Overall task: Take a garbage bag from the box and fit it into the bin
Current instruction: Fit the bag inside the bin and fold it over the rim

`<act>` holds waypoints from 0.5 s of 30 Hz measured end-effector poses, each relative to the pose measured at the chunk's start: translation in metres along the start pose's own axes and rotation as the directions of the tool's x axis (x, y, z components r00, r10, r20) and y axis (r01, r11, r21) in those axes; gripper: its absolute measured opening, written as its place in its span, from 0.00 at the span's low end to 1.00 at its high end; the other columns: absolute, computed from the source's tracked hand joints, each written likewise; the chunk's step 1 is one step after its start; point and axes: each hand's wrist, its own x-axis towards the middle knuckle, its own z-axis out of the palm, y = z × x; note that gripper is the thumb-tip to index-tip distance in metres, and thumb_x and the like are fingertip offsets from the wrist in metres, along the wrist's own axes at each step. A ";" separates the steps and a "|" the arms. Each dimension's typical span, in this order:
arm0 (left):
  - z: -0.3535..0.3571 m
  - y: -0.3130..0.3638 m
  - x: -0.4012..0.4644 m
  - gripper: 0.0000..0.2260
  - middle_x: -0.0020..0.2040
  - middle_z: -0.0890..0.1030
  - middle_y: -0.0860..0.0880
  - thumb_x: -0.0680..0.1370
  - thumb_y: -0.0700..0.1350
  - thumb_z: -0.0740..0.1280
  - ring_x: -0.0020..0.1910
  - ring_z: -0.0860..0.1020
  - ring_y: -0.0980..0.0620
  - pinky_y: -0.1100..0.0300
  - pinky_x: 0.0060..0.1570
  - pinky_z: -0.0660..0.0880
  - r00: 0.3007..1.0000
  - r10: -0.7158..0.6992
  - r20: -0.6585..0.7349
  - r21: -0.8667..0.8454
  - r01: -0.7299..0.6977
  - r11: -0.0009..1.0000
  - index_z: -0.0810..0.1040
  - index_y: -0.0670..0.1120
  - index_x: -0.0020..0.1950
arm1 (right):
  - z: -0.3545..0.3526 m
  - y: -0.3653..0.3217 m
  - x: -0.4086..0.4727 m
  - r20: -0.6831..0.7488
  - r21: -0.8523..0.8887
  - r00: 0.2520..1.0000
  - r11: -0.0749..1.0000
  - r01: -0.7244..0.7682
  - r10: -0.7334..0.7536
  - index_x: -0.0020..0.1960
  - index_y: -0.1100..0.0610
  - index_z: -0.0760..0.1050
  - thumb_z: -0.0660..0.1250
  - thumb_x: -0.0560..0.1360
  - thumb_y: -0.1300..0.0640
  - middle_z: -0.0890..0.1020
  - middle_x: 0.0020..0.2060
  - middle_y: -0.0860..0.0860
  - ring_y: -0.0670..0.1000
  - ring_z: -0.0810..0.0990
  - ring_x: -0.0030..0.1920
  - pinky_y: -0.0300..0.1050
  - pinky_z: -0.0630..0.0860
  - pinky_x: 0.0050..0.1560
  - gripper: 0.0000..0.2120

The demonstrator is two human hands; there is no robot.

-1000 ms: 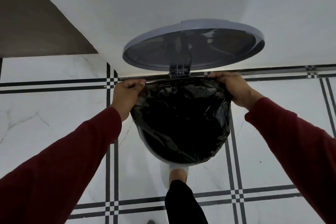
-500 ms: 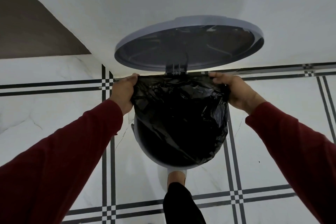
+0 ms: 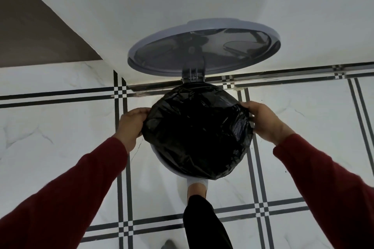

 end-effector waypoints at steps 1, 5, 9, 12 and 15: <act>0.000 -0.002 -0.008 0.14 0.52 0.86 0.49 0.76 0.38 0.65 0.52 0.79 0.49 0.54 0.51 0.74 0.998 -0.015 -0.053 -0.074 0.011 0.997 0.86 0.46 0.57 | 0.001 0.007 -0.007 -0.070 0.043 0.997 0.999 0.023 -0.020 0.57 0.54 0.85 0.66 0.78 0.50 0.86 0.51 0.48 0.51 0.81 0.55 0.50 0.75 0.54 0.13; 0.008 -0.012 -0.049 0.13 0.59 0.83 0.61 0.71 0.56 0.73 0.61 0.77 0.54 0.53 0.53 0.72 0.980 -0.097 -0.174 -0.285 0.045 0.958 0.87 0.58 0.55 | 0.018 0.035 -0.044 -0.416 0.074 0.893 0.972 0.222 -0.172 0.60 0.50 0.84 0.73 0.73 0.46 0.87 0.57 0.48 0.50 0.83 0.61 0.54 0.78 0.65 0.18; 0.024 -0.041 -0.077 0.27 0.65 0.79 0.53 0.69 0.63 0.79 0.62 0.78 0.49 0.45 0.62 0.77 0.964 -0.060 -0.260 -0.164 0.017 0.986 0.78 0.57 0.65 | 0.042 0.065 -0.074 -0.441 0.127 0.894 0.981 0.146 -0.076 0.64 0.51 0.82 0.75 0.71 0.42 0.85 0.61 0.51 0.52 0.83 0.63 0.57 0.77 0.68 0.24; 0.037 -0.058 -0.087 0.28 0.56 0.82 0.46 0.70 0.58 0.80 0.53 0.81 0.43 0.46 0.57 0.81 0.945 -0.090 -0.315 -0.101 0.061 0.993 0.76 0.48 0.63 | 0.053 0.082 -0.084 -0.398 0.262 0.917 0.960 0.098 0.015 0.55 0.58 0.81 0.74 0.73 0.47 0.87 0.50 0.51 0.50 0.85 0.52 0.55 0.81 0.59 0.17; 0.042 -0.067 -0.090 0.11 0.43 0.84 0.47 0.77 0.49 0.75 0.47 0.85 0.43 0.45 0.52 0.82 0.927 -0.066 -0.370 -0.080 0.040 0.996 0.80 0.47 0.55 | 0.059 0.087 -0.090 -0.367 0.340 0.928 0.937 0.073 0.061 0.49 0.57 0.83 0.69 0.78 0.56 0.87 0.48 0.55 0.50 0.85 0.48 0.53 0.83 0.54 0.07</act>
